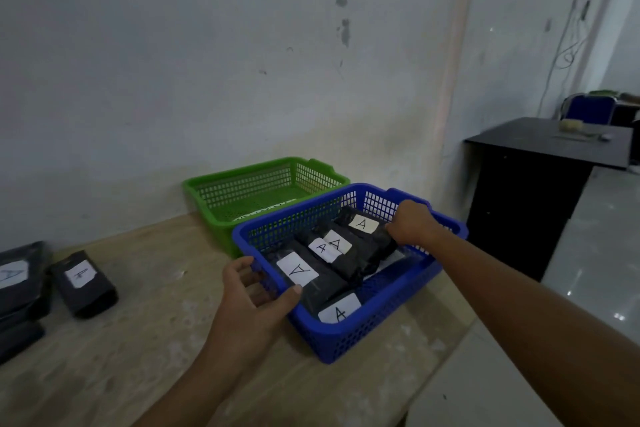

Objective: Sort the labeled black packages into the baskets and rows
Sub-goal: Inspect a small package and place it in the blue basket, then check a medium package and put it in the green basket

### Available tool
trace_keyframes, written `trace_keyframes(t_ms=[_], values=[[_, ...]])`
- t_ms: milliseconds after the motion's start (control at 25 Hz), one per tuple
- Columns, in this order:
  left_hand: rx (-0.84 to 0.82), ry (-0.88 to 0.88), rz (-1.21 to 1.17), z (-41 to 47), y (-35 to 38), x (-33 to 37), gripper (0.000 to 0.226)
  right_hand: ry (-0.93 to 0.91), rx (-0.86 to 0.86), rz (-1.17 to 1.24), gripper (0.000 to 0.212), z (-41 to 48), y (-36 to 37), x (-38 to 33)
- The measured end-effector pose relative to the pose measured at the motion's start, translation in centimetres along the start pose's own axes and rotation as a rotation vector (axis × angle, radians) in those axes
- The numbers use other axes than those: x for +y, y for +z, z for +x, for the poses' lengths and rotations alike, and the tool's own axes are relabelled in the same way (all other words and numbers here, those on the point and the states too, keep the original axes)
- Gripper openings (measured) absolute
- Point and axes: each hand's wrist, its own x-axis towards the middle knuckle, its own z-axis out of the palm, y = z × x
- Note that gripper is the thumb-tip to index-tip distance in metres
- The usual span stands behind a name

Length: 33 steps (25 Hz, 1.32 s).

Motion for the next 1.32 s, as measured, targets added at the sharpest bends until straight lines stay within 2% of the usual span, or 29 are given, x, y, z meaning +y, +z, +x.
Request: trace_keyframes(t_ms=[280,400,520,760,1000,1160,1320], values=[[-0.011,-0.003,0.018,-0.2,-0.1,-0.2,0.063,-0.011,-0.110,-0.066,0.045,0.5,0.4,0.1],[-0.026,0.007,0.046,-0.4,-0.5,-0.2,0.051,-0.035,-0.083,-0.100,0.044,-0.6,-0.6,-0.9],[-0.004,0.027,0.075,-0.6,-2.2,0.0,0.035,-0.148,0.005,-0.094,0.037,-2.6,-2.1,-4.0],[0.121,0.023,0.209,-1.2,-9.6,0.7,0.037,-0.451,0.024,0.130,0.032,-7.8,-2.9,-14.9],[0.301,-0.015,0.472,-3.3,-20.7,0.7,0.030,-0.639,-0.136,0.302,0.022,-14.4,0.2,-26.6],[0.458,0.040,0.565,-5.3,-27.3,-1.2,0.019,-0.732,-0.262,0.372,0.019,-17.7,5.5,-33.0],[0.648,0.054,0.628,-6.4,-31.7,-4.1,0.022,-0.726,-0.440,0.366,0.050,-20.0,11.4,-38.4]])
